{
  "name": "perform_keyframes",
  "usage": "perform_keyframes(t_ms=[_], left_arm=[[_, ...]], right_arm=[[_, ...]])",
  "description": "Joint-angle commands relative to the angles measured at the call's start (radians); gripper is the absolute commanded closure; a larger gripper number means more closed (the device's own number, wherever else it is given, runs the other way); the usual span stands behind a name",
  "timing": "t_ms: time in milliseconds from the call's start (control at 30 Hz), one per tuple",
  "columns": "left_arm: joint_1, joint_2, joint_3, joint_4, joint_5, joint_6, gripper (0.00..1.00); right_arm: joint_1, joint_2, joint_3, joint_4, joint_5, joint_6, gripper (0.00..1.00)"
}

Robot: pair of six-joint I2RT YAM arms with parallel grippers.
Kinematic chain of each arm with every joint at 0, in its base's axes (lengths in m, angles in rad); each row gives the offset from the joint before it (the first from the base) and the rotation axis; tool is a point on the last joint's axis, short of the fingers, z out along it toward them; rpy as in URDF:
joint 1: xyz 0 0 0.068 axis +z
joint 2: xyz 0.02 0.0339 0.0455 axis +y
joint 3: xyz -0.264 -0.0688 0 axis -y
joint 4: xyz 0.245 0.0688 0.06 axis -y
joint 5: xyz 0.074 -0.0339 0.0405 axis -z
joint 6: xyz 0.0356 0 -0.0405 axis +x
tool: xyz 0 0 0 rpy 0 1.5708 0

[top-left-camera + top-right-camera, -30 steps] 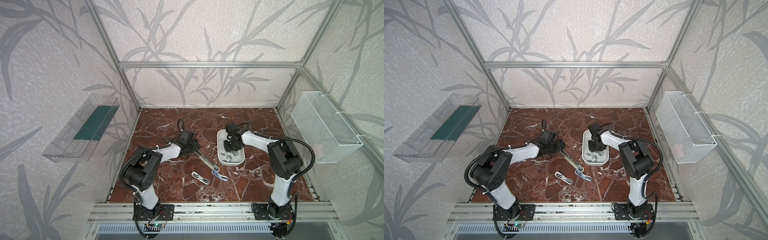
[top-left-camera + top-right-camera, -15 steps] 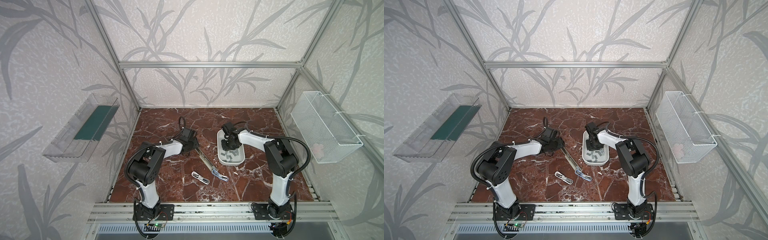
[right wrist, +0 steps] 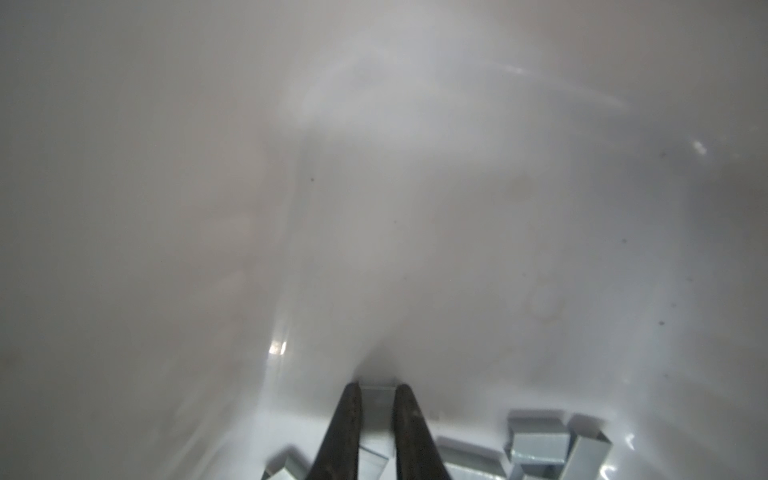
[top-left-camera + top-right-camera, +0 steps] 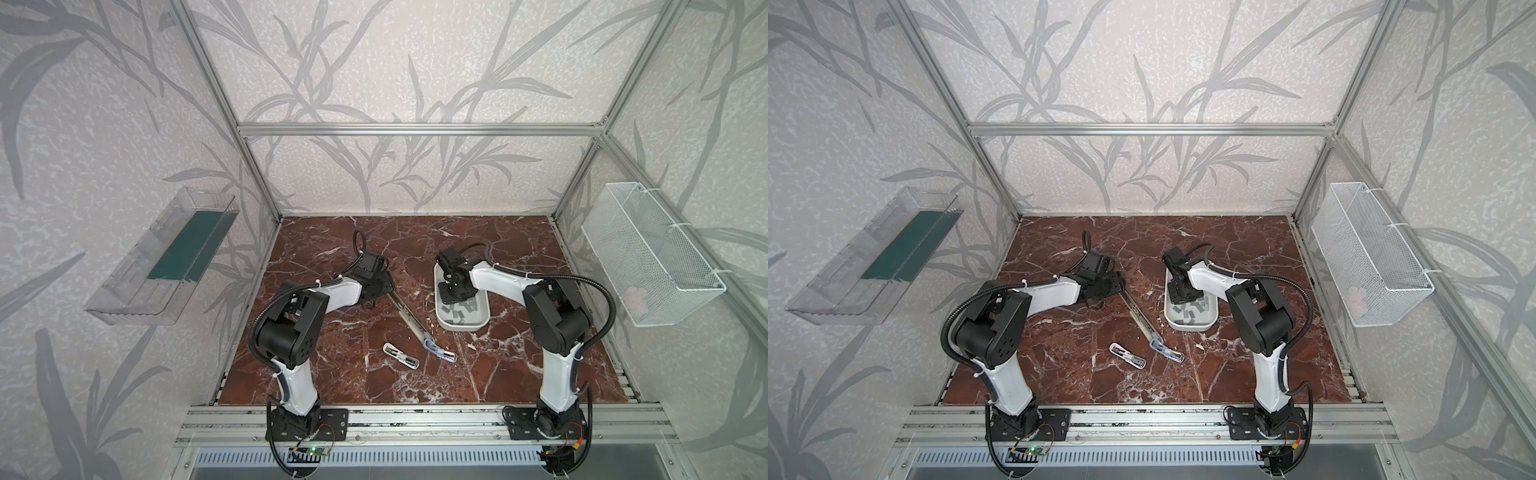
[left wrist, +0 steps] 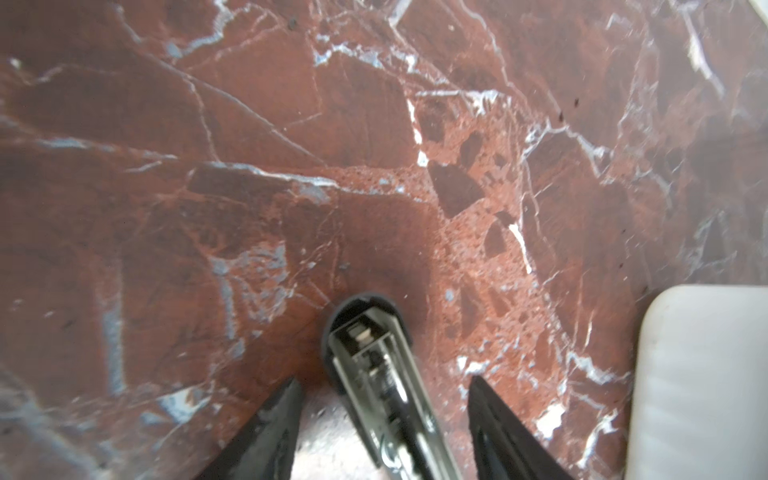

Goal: Load the staples into the stapler
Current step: 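Lift the right gripper from the tray while the left gripper draws back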

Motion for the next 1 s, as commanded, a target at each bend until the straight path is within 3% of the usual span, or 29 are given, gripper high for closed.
perform_keyframes(t_ms=[0,267,467,800,967], left_arm=[[0.015,-0.066,0.001,-0.104,-0.035,0.026,0.3],[0.059,-0.34,-0.052,-0.228,-0.086,0.067,0.26],[0.109,-0.545,-0.149,-0.315,-0.127,0.108,0.23],[0.191,-0.759,-0.297,-0.391,-0.16,0.158,0.21],[0.21,-0.819,-0.342,-0.406,-0.162,0.173,0.2]], right_arm=[[0.001,0.01,-0.02,-0.043,0.013,-0.011,0.87],[0.002,-0.053,-0.016,-0.051,0.004,-0.041,0.92],[0.011,-0.228,-0.084,-0.056,0.035,-0.05,0.93],[0.06,-0.517,-0.281,-0.022,0.026,-0.095,0.93],[0.165,-0.628,-0.385,0.008,0.044,-0.118,0.92]])
